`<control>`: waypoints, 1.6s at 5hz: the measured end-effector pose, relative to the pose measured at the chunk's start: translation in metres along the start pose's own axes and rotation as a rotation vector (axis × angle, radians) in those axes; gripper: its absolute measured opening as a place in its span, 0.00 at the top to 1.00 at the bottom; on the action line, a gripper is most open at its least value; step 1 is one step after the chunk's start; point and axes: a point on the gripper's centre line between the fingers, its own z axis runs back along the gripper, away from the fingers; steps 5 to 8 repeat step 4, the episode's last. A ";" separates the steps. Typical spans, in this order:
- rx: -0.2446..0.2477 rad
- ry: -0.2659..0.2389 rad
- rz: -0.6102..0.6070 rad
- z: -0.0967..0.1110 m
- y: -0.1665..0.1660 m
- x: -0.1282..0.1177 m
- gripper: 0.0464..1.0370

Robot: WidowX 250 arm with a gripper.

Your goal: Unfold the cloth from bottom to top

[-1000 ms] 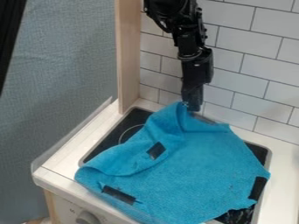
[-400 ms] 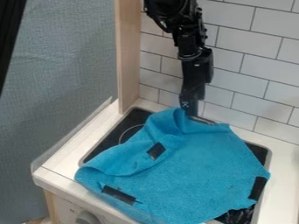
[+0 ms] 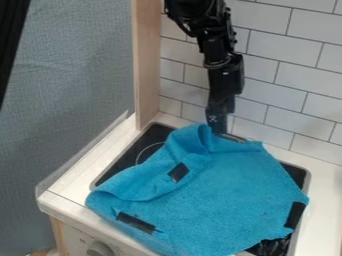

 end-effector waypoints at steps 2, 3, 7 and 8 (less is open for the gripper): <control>0.186 -0.037 -0.032 0.071 -0.013 0.014 0.04; 0.198 -0.042 -0.051 0.092 -0.036 0.014 0.04; 0.118 -0.008 -0.055 0.086 -0.057 0.007 0.04; 0.118 -0.008 -0.055 0.086 -0.057 0.007 0.04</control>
